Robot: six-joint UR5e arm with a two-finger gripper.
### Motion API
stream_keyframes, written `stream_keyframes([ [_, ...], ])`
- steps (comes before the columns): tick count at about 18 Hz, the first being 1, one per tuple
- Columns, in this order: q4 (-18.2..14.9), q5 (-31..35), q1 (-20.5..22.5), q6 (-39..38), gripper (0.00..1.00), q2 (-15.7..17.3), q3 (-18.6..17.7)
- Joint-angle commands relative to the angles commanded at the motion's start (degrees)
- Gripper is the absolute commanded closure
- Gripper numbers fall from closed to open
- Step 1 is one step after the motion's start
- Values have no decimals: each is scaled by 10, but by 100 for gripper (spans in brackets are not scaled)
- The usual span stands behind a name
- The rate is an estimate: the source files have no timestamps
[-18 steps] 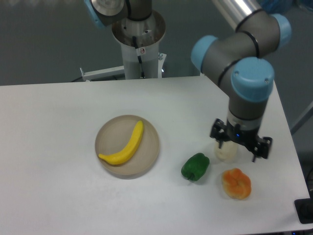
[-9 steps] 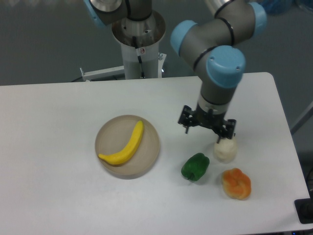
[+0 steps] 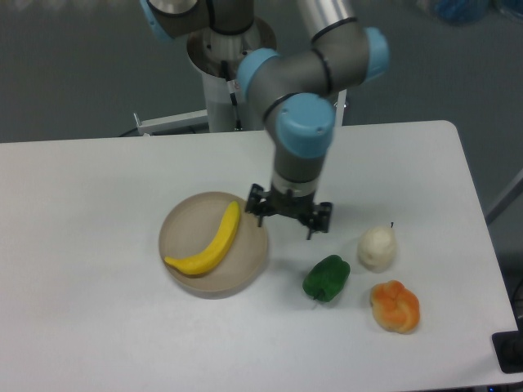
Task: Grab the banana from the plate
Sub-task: 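Raise the gripper and move it over the yellow banana on the plate, then lower the open gripper onto the banana and close it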
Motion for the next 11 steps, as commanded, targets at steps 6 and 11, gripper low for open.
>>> stream_keyframes([
  [6,60,4,-35,-19,0,-15,-41],
  [11,76,5,-56,-19,0,-31,-52],
])
